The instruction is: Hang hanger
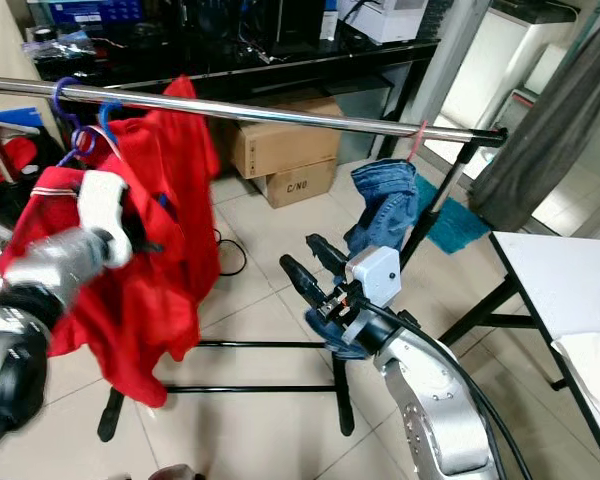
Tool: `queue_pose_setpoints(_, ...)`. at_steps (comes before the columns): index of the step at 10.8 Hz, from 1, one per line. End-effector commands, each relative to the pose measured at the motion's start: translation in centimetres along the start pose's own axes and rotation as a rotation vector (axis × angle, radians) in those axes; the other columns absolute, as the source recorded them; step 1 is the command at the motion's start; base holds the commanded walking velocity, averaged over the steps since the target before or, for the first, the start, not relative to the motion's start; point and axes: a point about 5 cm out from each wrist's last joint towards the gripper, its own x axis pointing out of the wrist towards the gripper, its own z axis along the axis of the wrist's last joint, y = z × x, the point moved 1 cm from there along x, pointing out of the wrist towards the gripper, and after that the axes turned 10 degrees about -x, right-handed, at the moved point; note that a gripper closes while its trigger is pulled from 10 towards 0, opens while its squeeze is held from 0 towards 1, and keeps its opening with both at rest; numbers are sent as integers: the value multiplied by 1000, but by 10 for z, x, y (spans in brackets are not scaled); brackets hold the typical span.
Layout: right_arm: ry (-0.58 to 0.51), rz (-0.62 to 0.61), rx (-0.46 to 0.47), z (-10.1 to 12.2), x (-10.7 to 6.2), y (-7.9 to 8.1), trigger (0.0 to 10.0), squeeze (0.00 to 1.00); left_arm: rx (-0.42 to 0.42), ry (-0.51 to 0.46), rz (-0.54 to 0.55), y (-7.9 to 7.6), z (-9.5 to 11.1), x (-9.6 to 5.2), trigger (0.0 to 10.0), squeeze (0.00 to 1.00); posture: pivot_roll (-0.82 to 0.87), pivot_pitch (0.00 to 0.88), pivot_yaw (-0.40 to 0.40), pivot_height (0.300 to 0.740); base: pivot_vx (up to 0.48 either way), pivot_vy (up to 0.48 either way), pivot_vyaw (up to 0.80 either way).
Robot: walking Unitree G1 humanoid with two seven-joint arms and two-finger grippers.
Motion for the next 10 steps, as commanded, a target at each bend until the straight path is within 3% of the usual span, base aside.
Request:
queue_pose_setpoints(1, 13, -20, -15, -2, -1, -3, 10000, 0, 24, -50, -14, -6, 6, 2, 10000, 0, 25, 0, -60, 740, 0, 0, 0)
queue_pose_setpoints(3, 12, -23, -12, -4, 2, -3, 10000, 0, 47, -81, 6, -4, 0, 0, 10000, 0, 41, 0, -59, 740, 0, 0, 0)
queue_pose_setpoints(5, 3, -23, -9, -4, 6, -4, 10000, 0, 52, -145, 37, 1, 10, -3, 10000, 0, 53, 0, -58, 740, 0, 0, 0)
queue_pose_setpoints(7, 1, -21, -9, -5, 8, -3, 10000, 0, 84, -144, 40, 1, 13, -4, 10000, 0, 52, 0, -51, 740, 0, 0, 0)
queue_pose_setpoints(10, 22, -30, -1, -12, 2, -1, 10000, 0, 125, -71, -51, -26, -24, 4, 10000, 0, 41, 0, -43, 740, 0, 0, 0)
